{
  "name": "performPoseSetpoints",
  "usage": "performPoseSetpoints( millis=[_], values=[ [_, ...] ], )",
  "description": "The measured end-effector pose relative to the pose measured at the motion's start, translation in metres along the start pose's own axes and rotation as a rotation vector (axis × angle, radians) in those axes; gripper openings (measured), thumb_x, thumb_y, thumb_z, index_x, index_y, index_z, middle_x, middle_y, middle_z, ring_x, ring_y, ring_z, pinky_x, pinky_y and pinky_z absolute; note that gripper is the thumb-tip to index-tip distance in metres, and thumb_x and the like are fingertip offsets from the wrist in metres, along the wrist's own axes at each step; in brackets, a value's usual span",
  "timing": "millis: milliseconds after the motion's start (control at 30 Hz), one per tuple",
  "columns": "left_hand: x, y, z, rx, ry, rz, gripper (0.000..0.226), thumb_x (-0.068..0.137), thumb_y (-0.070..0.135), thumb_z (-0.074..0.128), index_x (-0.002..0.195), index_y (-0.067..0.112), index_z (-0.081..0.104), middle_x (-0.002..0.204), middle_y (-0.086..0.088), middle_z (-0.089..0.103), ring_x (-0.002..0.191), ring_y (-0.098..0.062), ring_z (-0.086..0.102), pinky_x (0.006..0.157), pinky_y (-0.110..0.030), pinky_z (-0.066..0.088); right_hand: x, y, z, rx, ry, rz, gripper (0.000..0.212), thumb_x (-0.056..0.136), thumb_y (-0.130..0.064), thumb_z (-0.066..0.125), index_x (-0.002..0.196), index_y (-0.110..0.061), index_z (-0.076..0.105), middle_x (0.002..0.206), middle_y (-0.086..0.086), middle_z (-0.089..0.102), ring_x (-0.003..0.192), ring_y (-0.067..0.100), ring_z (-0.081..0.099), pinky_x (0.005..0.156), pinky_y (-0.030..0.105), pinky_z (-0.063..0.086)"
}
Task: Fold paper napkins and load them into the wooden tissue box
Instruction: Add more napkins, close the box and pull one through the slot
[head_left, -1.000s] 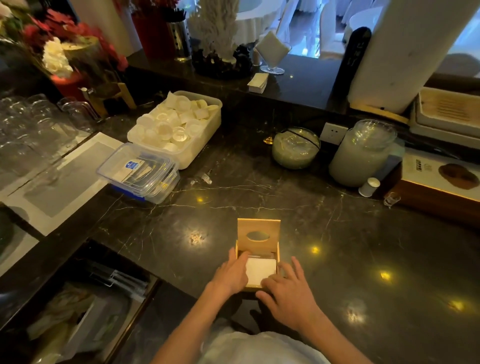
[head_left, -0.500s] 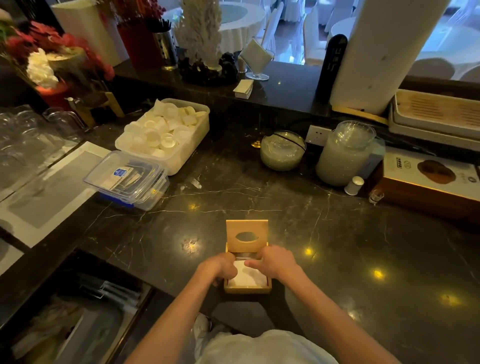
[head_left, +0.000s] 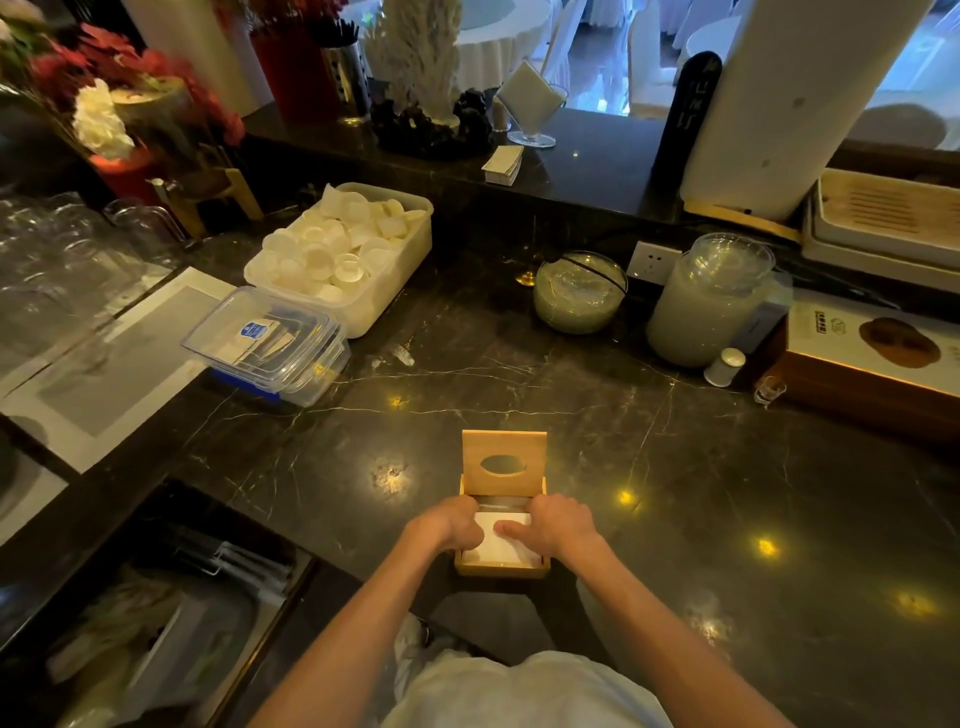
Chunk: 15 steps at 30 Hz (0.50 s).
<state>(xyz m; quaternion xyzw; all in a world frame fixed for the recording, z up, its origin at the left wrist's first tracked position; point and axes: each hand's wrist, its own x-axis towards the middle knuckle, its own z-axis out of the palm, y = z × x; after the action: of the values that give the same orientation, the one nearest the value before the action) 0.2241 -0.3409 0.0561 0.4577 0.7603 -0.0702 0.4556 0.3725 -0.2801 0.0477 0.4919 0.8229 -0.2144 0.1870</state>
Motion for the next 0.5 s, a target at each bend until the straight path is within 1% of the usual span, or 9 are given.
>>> performPoseSetpoints(
  millis=[67,133,200,233,267,333,400,467,500],
  values=[
    [-0.003,-0.001,0.0,0.001,-0.005,0.017,0.035,0.09,0.011,0.051,0.125,0.014,0.053,0.119,-0.008,0.058,0.107,-0.022,0.058,0.095,-0.036,0.053,0.001,0.0,-0.001,0.005,-0.002,0.0,0.069,0.08,-0.078,0.044,0.1,-0.016,0.067,0.097,0.002,0.07,0.088,0.019,0.065,0.079,0.034,0.053],
    [-0.007,-0.003,-0.004,0.001,-0.048,0.045,0.042,0.089,0.015,0.053,0.131,0.018,0.048,0.126,-0.008,0.055,0.112,-0.023,0.056,0.098,-0.038,0.052,0.001,0.001,-0.002,0.017,-0.035,-0.008,0.066,0.084,-0.073,0.043,0.11,-0.016,0.065,0.106,0.003,0.069,0.095,0.02,0.064,0.081,0.033,0.051],
    [-0.016,-0.003,-0.011,-0.012,-0.083,0.092,0.056,0.092,0.018,0.055,0.145,0.022,0.037,0.139,-0.007,0.048,0.124,-0.025,0.05,0.1,-0.034,0.049,-0.005,0.006,-0.005,0.038,-0.051,-0.04,0.058,0.09,-0.065,0.045,0.124,-0.02,0.06,0.119,0.003,0.066,0.105,0.021,0.062,0.086,0.034,0.05],
    [-0.021,-0.004,-0.016,-0.022,-0.077,0.122,0.059,0.094,0.018,0.055,0.149,0.025,0.034,0.144,-0.005,0.045,0.13,-0.026,0.047,0.101,-0.034,0.045,-0.009,0.01,-0.008,0.053,-0.035,-0.069,0.052,0.092,-0.06,0.046,0.128,-0.024,0.057,0.123,0.002,0.063,0.109,0.02,0.061,0.089,0.035,0.05],
    [-0.027,-0.006,-0.02,-0.047,-0.06,0.142,0.058,0.095,0.017,0.054,0.15,0.026,0.035,0.146,-0.003,0.044,0.133,-0.025,0.045,0.103,-0.034,0.042,-0.015,0.014,-0.012,0.075,-0.007,-0.097,0.046,0.093,-0.055,0.048,0.128,-0.026,0.057,0.123,0.001,0.062,0.109,0.019,0.06,0.09,0.035,0.051],
    [-0.037,-0.014,-0.027,-0.18,0.034,0.194,0.046,0.097,0.015,0.053,0.141,0.027,0.05,0.142,0.0,0.051,0.132,-0.02,0.048,0.108,-0.035,0.04,-0.025,0.025,-0.02,0.18,0.089,-0.128,0.034,0.095,-0.046,0.049,0.119,-0.027,0.063,0.116,-0.002,0.064,0.102,0.014,0.061,0.088,0.033,0.053],
    [-0.045,-0.02,-0.034,-0.373,0.234,0.227,0.036,0.099,0.014,0.05,0.133,0.023,0.058,0.138,0.001,0.057,0.129,-0.017,0.051,0.108,-0.036,0.043,-0.03,0.034,-0.029,0.408,0.202,-0.126,0.027,0.096,-0.042,0.05,0.113,-0.026,0.065,0.109,-0.006,0.066,0.098,0.009,0.062,0.086,0.032,0.055],
    [-0.046,-0.022,-0.04,-0.543,0.438,0.241,0.037,0.101,0.019,0.048,0.138,0.022,0.052,0.141,0.001,0.053,0.131,-0.016,0.049,0.107,-0.037,0.044,-0.029,0.041,-0.038,0.727,0.25,-0.112,0.028,0.097,-0.04,0.05,0.117,-0.024,0.061,0.11,-0.007,0.065,0.104,0.01,0.062,0.09,0.033,0.054],
    [-0.045,-0.021,-0.043,-0.634,0.466,0.259,0.039,0.102,0.024,0.048,0.141,0.023,0.048,0.143,0.002,0.05,0.132,-0.017,0.047,0.108,-0.04,0.044,-0.026,0.042,-0.043,0.886,0.239,-0.103,0.031,0.098,-0.039,0.048,0.121,-0.022,0.059,0.113,-0.007,0.063,0.109,0.013,0.06,0.093,0.034,0.052]
  ],
)
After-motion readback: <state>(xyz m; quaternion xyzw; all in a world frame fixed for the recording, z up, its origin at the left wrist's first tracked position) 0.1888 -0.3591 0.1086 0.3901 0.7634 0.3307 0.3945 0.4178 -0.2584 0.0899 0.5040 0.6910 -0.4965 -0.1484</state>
